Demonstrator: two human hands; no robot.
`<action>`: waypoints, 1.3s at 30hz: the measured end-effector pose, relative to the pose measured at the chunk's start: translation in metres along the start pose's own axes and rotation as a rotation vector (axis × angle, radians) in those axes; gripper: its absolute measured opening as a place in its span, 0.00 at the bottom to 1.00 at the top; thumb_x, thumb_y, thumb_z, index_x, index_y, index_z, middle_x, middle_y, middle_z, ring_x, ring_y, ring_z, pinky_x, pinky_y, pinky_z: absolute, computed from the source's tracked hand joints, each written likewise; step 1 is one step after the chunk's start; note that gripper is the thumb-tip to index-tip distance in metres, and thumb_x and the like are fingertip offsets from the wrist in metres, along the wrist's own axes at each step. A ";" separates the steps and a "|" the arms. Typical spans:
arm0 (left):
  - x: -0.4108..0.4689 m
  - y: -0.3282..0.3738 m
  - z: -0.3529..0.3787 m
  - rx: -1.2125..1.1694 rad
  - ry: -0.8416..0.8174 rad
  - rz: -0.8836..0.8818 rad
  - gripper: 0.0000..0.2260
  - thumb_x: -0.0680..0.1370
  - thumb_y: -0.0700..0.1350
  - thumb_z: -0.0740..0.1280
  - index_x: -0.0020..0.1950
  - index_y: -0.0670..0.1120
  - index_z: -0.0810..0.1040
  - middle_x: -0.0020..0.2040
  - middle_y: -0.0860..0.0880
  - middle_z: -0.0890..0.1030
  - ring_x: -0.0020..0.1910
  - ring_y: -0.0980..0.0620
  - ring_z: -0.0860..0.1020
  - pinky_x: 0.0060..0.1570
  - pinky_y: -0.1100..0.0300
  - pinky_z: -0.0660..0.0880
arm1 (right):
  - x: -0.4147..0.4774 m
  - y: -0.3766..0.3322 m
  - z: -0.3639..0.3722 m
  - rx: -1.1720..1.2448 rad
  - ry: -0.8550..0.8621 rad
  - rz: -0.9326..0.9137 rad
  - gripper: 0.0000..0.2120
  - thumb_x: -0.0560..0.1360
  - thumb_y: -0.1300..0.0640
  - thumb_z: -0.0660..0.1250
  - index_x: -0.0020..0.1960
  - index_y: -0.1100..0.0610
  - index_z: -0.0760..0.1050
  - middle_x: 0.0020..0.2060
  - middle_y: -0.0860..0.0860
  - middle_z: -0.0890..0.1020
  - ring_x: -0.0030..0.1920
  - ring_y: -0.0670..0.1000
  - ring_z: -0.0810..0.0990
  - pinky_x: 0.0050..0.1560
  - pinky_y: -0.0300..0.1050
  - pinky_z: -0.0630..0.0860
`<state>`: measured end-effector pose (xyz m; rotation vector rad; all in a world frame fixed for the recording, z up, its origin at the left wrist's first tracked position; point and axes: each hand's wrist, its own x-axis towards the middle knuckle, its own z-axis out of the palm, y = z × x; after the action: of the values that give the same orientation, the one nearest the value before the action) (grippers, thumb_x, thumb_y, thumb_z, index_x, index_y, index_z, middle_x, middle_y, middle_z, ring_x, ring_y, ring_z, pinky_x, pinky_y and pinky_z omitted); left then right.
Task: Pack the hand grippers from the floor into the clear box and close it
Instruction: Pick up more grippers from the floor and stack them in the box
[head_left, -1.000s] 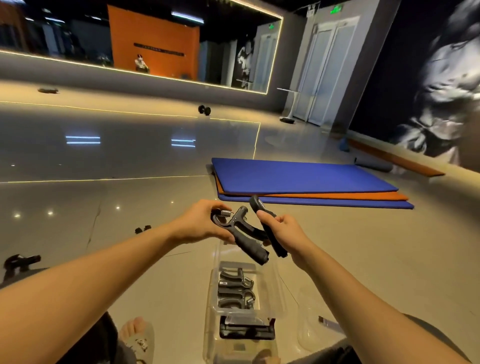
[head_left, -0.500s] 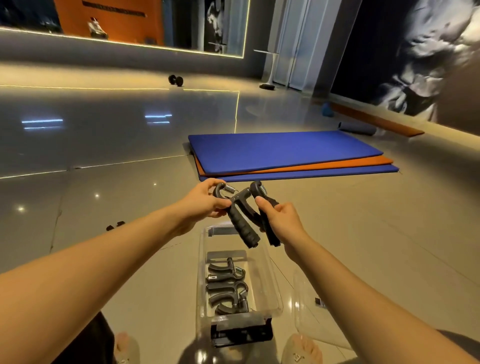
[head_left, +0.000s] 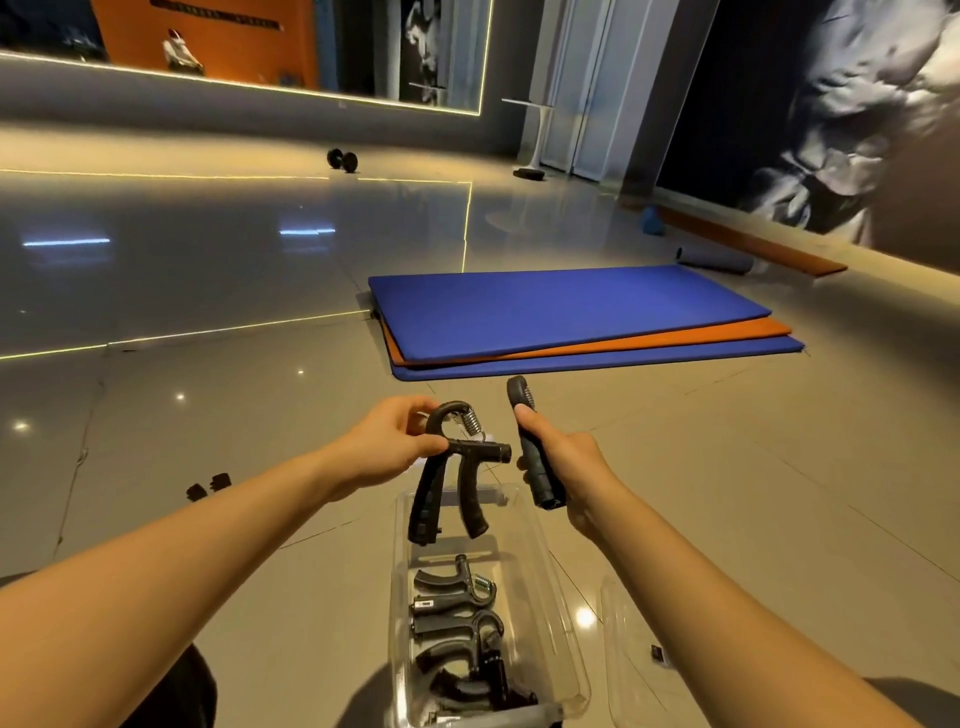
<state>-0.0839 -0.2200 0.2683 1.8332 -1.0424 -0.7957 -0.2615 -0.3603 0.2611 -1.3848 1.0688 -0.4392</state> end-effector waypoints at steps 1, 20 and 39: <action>0.004 -0.002 -0.001 -0.005 0.012 0.006 0.11 0.79 0.42 0.70 0.59 0.54 0.78 0.51 0.53 0.85 0.52 0.57 0.82 0.50 0.62 0.71 | 0.004 -0.001 0.004 -0.012 -0.009 -0.010 0.29 0.70 0.35 0.72 0.56 0.59 0.78 0.47 0.58 0.85 0.44 0.54 0.83 0.35 0.44 0.78; 0.029 -0.025 0.007 0.460 0.239 0.267 0.09 0.76 0.56 0.72 0.50 0.63 0.73 0.43 0.63 0.78 0.42 0.61 0.76 0.39 0.66 0.68 | 0.040 -0.020 0.045 -0.170 0.031 -0.260 0.14 0.75 0.41 0.71 0.41 0.51 0.75 0.40 0.52 0.81 0.44 0.51 0.81 0.39 0.43 0.74; 0.028 -0.024 0.024 0.577 0.336 0.465 0.11 0.71 0.52 0.79 0.49 0.52 0.82 0.47 0.57 0.73 0.47 0.55 0.73 0.42 0.69 0.66 | 0.036 -0.031 0.044 -0.118 -0.067 -0.097 0.19 0.70 0.49 0.76 0.54 0.61 0.79 0.44 0.57 0.81 0.46 0.55 0.80 0.38 0.45 0.74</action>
<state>-0.0835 -0.2468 0.2337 1.9700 -1.4899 0.1089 -0.1977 -0.3704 0.2704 -1.5503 0.9887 -0.4031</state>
